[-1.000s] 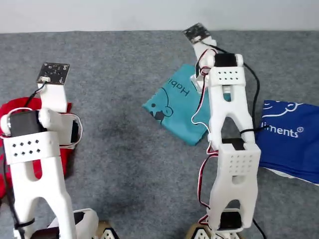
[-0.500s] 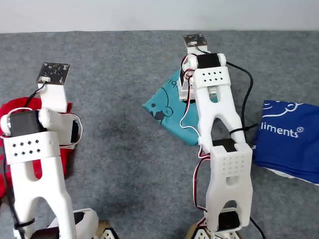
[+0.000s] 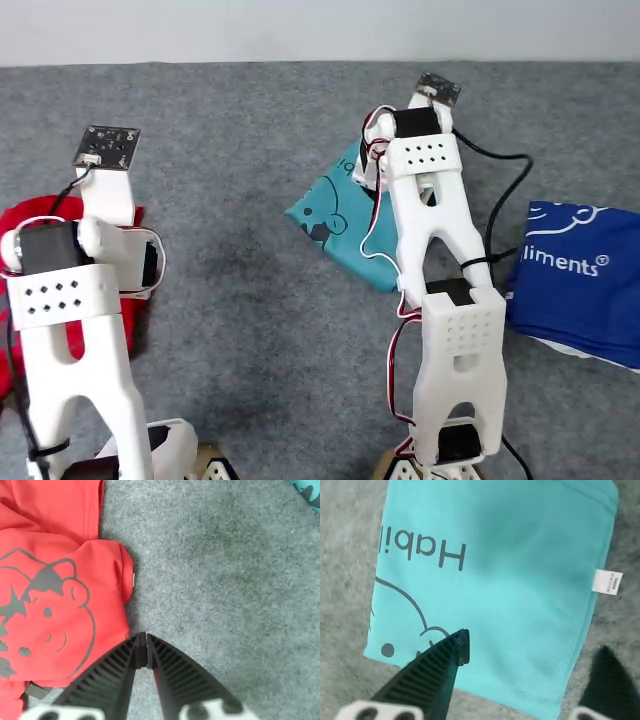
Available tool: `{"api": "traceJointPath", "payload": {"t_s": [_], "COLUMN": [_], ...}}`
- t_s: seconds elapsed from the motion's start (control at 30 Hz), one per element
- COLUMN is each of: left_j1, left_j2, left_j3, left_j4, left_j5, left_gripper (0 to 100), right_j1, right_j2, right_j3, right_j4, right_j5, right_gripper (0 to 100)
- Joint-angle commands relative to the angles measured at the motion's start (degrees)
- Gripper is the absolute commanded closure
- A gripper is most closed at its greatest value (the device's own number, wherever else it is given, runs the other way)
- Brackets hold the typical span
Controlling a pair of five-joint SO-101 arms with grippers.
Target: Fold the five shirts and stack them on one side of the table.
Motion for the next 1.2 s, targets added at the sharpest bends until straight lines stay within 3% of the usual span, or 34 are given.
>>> {"api": "traceJointPath", "payload": {"t_s": [0.0, 0.5, 0.57, 0.7, 0.77, 0.83, 0.93, 1.17], "left_j1": [0.4, 0.4, 0.4, 0.4, 0.4, 0.4, 0.4, 0.4], "left_j2": [-1.8, -1.8, -1.8, -1.8, -1.8, -1.8, -1.8, -1.8], "left_j3": [-0.2, 0.0, 0.0, 0.0, 0.0, 0.0, 0.0, 0.0], "left_j4": [-0.8, -0.7, -0.7, -0.7, -0.7, -0.7, -0.7, -0.7], "left_j5": [-0.4, -0.4, -0.4, -0.4, -0.4, -0.4, -0.4, -0.4], "left_gripper": [99, 99, 99, 99, 99, 99, 99, 99], "right_j1": [0.0, 0.7, 0.5, 0.8, 1.5, 2.2, 3.6, 3.5], "right_j2": [-1.7, 16.7, 17.3, 17.5, 17.5, 17.1, 16.2, 12.6], "right_j3": [-1.0, -1.7, -3.5, -4.8, -4.8, -5.1, -7.7, -17.5], "right_j4": [-1.5, -15.7, -14.2, -11.3, -10.9, -8.7, -5.3, 7.7], "right_j5": [-1.8, -3.4, -3.7, -3.1, 0.1, 2.7, 5.8, 20.3], "right_gripper": [59.3, 60.4, 66.9, 91.1, 99.8, 96.5, 99.3, 99.0]}}
